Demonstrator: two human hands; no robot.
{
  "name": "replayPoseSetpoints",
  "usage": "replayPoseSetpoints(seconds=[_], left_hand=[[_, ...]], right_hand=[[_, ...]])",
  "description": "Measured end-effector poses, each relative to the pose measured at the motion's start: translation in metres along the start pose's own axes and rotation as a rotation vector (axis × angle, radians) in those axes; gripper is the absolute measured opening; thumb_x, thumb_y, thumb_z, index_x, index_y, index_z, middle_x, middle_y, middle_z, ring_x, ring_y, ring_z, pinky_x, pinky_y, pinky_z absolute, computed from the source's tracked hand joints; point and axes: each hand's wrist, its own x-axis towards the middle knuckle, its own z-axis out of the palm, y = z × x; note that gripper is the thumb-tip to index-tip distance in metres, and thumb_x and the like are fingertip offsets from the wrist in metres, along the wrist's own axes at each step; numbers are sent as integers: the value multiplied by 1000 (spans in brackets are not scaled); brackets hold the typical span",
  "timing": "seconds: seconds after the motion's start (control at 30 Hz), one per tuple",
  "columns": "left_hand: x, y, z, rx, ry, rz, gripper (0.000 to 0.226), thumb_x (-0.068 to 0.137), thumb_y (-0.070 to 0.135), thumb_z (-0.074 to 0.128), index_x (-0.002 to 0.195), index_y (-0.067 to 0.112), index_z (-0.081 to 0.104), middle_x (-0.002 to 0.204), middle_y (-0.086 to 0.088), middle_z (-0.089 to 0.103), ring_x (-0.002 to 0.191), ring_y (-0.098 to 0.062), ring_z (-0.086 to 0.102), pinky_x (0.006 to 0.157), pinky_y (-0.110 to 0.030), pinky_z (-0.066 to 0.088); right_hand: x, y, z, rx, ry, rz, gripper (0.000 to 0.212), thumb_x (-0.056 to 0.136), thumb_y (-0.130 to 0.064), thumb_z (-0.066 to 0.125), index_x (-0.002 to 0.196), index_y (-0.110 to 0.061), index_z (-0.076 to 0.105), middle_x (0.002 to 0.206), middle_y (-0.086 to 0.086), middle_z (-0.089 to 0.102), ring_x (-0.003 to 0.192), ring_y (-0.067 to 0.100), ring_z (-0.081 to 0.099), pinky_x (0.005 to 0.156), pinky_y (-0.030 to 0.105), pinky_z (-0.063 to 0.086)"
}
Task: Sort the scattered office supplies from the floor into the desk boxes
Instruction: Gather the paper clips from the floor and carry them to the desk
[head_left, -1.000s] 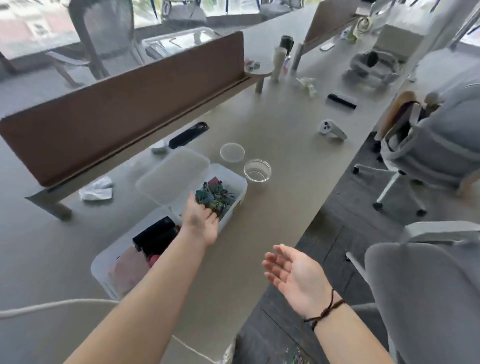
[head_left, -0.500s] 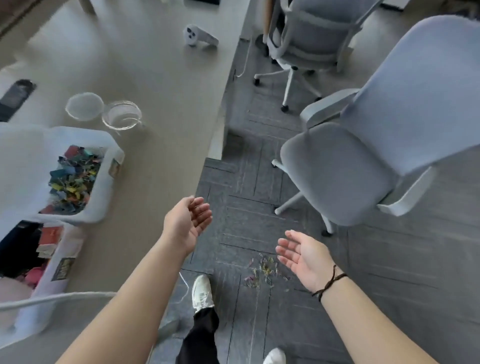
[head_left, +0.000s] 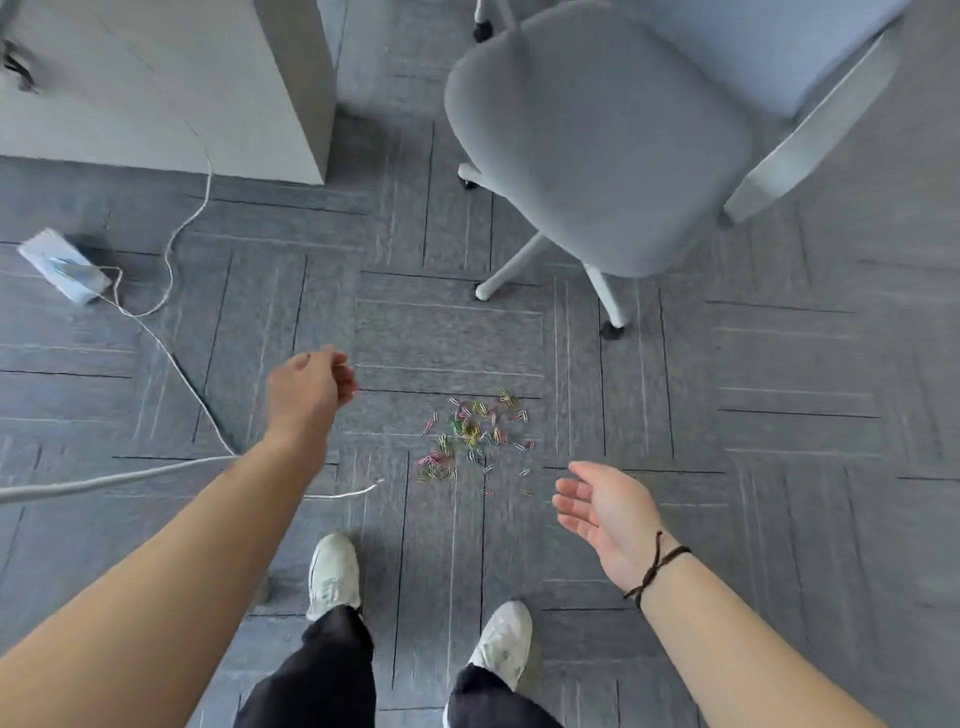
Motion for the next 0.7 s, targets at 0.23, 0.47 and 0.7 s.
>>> replayPoseSetpoints(seconds=[0.23, 0.47, 0.7], left_hand=[[105, -183, 42, 627, 140, 146, 26, 95, 19, 51, 77, 4, 63, 65, -6, 59, 63, -27, 52, 60, -32, 39], [241, -273, -18, 1208, 253, 224, 23, 91, 29, 50, 96, 15, 68, 94, -21, 69, 87, -41, 63, 85, -49, 56], [319, -373, 70, 1159, -80, 568, 44, 102, 43, 50, 138, 19, 51, 140, -17, 55, 115, -35, 58, 88, -49, 52]], right_hand=[[188, 115, -23, -36, 81, -4, 6, 101, -12, 55, 106, -12, 59, 82, 8, 63, 73, 22, 60, 67, 33, 48], [366, 204, -8, -444, 188, -226, 14, 100, -18, 52, 111, -22, 60, 110, 10, 63, 96, 25, 61, 81, 36, 46], [489, 221, 18, -1113, 203, -719, 70, 95, -54, 54, 151, -19, 31, 157, 8, 33, 145, 24, 33, 118, 40, 31]])
